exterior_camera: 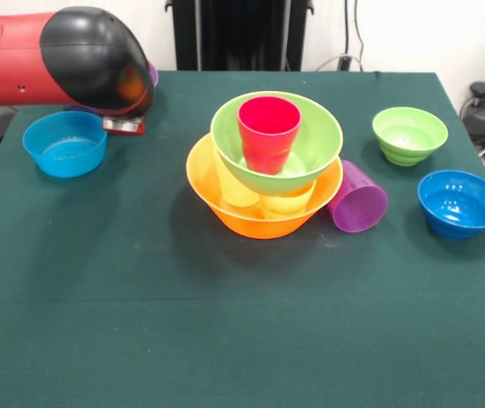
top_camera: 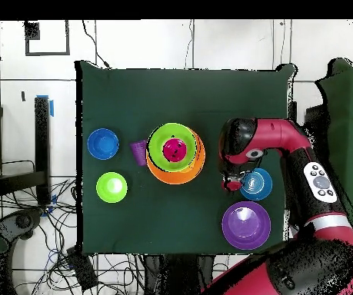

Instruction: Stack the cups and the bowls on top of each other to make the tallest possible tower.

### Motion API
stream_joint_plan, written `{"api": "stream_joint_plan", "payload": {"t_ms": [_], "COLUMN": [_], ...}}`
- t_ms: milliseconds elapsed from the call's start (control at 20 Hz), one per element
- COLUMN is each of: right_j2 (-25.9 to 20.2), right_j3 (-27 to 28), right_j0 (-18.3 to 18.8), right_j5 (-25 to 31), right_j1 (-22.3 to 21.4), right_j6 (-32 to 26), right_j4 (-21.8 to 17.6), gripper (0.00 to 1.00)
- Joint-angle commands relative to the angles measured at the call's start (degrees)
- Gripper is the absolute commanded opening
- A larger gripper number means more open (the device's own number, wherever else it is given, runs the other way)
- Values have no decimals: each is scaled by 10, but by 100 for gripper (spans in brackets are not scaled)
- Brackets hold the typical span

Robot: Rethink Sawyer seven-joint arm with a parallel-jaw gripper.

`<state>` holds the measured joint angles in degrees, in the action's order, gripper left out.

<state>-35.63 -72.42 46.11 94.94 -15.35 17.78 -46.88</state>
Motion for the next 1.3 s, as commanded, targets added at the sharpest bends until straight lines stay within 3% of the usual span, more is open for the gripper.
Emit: {"api": "stream_joint_plan", "payload": {"t_ms": [50, 100, 600, 1300], "right_j2": [-2, -2, -4, -20], "right_j3": [31, 31, -6, -50], "right_j0": [-3, -3, 3, 0], "right_j5": [-13, -13, -47, 6], "right_j1": [9, 9, 8, -87], "right_j6": [-152, -154, -107, -80], "right_j4": [-37, -37, -19, 33], "gripper": [0, 100, 100, 100]}}
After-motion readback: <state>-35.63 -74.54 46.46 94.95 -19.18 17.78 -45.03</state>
